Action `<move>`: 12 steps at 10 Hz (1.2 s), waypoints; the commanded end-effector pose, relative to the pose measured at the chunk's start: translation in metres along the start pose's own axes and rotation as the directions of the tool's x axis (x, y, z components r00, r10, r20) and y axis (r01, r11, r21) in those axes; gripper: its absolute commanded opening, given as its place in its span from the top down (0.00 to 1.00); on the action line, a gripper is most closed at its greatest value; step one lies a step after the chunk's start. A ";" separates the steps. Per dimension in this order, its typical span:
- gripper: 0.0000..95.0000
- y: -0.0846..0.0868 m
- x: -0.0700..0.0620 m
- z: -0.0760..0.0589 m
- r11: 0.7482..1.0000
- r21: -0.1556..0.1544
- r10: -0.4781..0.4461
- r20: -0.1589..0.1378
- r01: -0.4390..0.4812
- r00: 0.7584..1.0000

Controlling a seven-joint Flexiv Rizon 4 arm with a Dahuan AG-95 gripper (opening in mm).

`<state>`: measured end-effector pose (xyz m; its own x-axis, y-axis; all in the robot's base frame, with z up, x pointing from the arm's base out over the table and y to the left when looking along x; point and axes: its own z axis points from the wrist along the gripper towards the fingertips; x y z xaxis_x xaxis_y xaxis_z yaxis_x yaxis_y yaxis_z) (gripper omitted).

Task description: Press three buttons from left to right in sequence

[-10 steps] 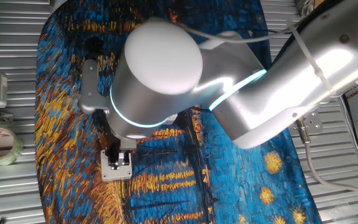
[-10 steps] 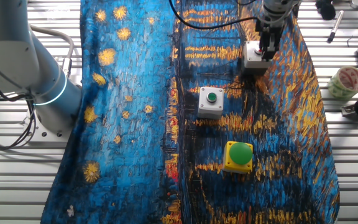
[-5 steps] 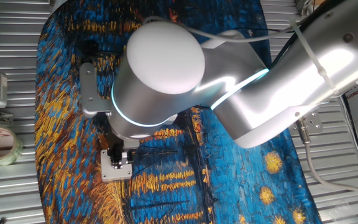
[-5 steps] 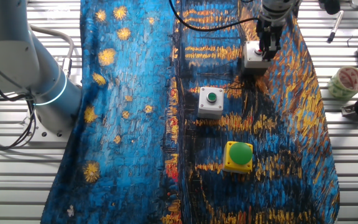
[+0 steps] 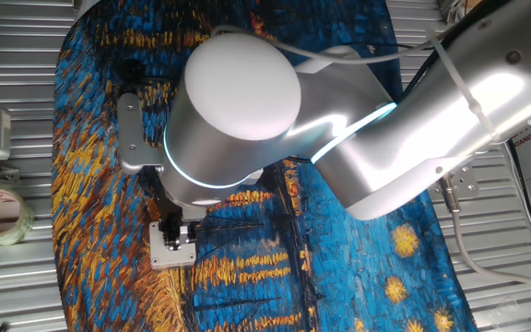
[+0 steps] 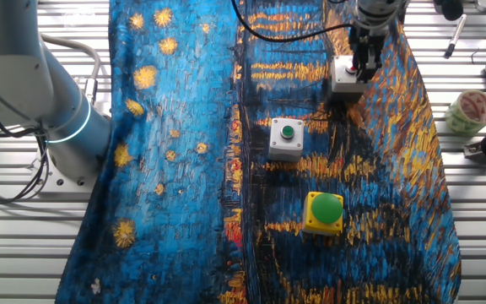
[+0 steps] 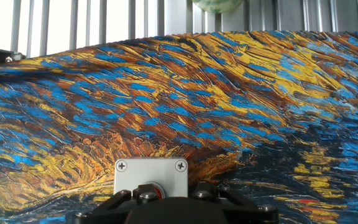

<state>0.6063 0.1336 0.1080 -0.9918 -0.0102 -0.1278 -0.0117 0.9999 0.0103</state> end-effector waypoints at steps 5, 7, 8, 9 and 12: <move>0.60 0.003 0.001 0.002 0.999 -0.005 0.033 -0.003 -0.033 0.999; 0.60 0.005 0.001 0.001 0.999 -0.005 0.033 -0.004 -0.033 0.999; 0.60 0.007 0.002 0.002 0.999 -0.006 0.040 -0.002 -0.040 0.999; 0.60 0.009 0.003 0.002 0.999 -0.006 0.044 -0.001 -0.044 0.999; 0.60 0.007 0.008 0.006 0.999 -0.009 0.032 0.006 -0.032 0.999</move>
<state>0.5981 0.1400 0.1008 -0.9907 0.0173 -0.1352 0.0142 0.9996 0.0235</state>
